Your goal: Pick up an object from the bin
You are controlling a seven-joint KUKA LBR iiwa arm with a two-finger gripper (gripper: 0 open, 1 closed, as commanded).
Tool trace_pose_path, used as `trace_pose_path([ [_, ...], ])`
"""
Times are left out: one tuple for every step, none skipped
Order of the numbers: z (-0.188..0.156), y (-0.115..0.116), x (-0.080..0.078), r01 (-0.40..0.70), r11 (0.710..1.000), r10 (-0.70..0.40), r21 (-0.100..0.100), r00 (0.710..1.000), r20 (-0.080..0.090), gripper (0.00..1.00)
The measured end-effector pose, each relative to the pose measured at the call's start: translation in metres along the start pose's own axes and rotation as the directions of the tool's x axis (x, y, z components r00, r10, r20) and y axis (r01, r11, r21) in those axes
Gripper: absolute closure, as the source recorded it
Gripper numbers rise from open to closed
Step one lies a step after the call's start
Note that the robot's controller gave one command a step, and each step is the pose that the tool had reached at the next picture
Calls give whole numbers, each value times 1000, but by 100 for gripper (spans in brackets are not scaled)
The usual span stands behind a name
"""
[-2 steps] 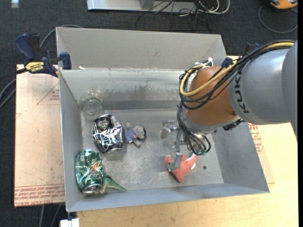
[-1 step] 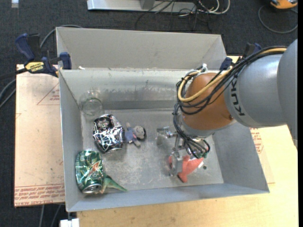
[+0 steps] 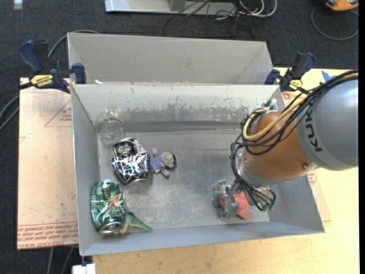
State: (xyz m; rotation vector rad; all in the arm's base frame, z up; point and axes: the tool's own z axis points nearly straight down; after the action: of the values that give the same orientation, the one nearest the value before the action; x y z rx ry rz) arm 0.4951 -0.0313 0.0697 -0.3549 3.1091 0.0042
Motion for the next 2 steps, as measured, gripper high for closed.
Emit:
trace_pose_path([
  [0,0,0,0,1000,0,0,1000,0,100],
  [-98,-7,11,-27,1000,27,-2,1000,-3,100],
])
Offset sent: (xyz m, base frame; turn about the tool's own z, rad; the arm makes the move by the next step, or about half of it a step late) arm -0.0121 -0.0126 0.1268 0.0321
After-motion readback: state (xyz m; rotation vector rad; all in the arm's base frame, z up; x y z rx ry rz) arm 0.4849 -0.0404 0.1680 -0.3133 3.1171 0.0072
